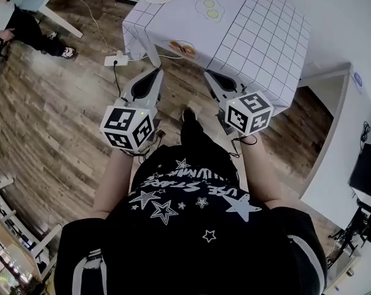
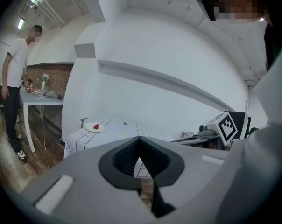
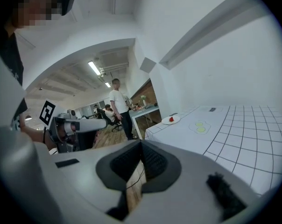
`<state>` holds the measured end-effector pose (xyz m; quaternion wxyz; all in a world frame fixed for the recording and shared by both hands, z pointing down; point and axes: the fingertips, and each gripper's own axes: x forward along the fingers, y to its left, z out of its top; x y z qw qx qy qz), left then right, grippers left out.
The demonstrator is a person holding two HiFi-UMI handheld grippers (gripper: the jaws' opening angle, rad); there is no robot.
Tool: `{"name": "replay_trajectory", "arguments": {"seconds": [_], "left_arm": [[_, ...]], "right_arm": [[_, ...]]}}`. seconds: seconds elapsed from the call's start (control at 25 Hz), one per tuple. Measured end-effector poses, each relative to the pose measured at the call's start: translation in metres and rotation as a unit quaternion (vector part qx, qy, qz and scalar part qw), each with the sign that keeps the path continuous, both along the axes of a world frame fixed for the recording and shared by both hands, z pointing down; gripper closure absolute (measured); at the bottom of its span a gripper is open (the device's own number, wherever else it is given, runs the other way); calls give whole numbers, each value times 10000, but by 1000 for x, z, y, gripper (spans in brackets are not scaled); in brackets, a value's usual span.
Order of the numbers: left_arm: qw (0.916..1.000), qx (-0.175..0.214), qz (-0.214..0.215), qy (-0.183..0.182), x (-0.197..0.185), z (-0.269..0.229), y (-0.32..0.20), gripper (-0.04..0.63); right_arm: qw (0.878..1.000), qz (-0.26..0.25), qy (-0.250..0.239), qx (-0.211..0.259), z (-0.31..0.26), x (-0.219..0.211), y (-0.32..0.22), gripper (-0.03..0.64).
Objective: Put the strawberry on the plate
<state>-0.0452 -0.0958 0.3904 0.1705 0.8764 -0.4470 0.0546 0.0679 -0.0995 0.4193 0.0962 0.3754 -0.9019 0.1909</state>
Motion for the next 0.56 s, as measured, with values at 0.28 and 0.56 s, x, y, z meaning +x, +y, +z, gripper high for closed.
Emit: {"name": "replay_trajectory", "arguments": {"seconds": [0.28, 0.56], "left_arm": [[9998, 75, -102, -125, -18, -1, 50, 588], [9994, 197, -256, -86, -33, -7, 94, 588]], "right_arm": [[9998, -142, 24, 125, -8, -12, 43, 603], [9991, -347, 31, 225, -12, -32, 86, 603]]}}
